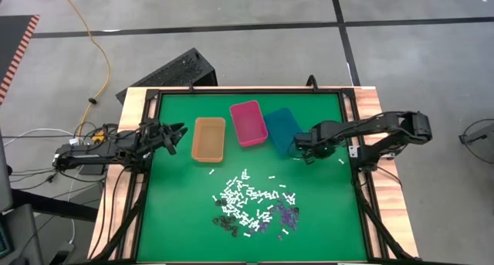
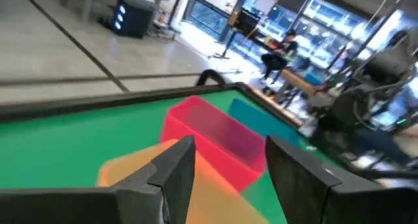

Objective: Sort Halloween decoration
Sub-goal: Put the white bone toy into the blue bin

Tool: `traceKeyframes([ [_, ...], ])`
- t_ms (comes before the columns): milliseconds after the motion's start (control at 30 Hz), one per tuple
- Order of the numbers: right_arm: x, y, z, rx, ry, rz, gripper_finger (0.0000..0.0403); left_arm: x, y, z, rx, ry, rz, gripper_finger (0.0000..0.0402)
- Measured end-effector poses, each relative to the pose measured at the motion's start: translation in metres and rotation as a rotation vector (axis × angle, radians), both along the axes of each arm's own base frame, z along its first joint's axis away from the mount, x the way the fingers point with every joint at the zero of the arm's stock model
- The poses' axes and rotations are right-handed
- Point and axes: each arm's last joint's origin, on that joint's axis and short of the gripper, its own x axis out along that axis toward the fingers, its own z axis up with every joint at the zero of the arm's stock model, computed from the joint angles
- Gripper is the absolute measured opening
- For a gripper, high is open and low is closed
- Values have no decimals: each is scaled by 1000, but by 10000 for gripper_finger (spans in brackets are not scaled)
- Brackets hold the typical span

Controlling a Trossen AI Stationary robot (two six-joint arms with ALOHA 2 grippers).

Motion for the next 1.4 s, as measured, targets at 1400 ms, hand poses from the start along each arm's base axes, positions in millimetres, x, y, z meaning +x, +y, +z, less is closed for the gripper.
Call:
traceKeyframes([
  [1400, 11, 18, -75, 189, 306, -74, 19, -5, 5, -13, -318, -143, 251, 177],
])
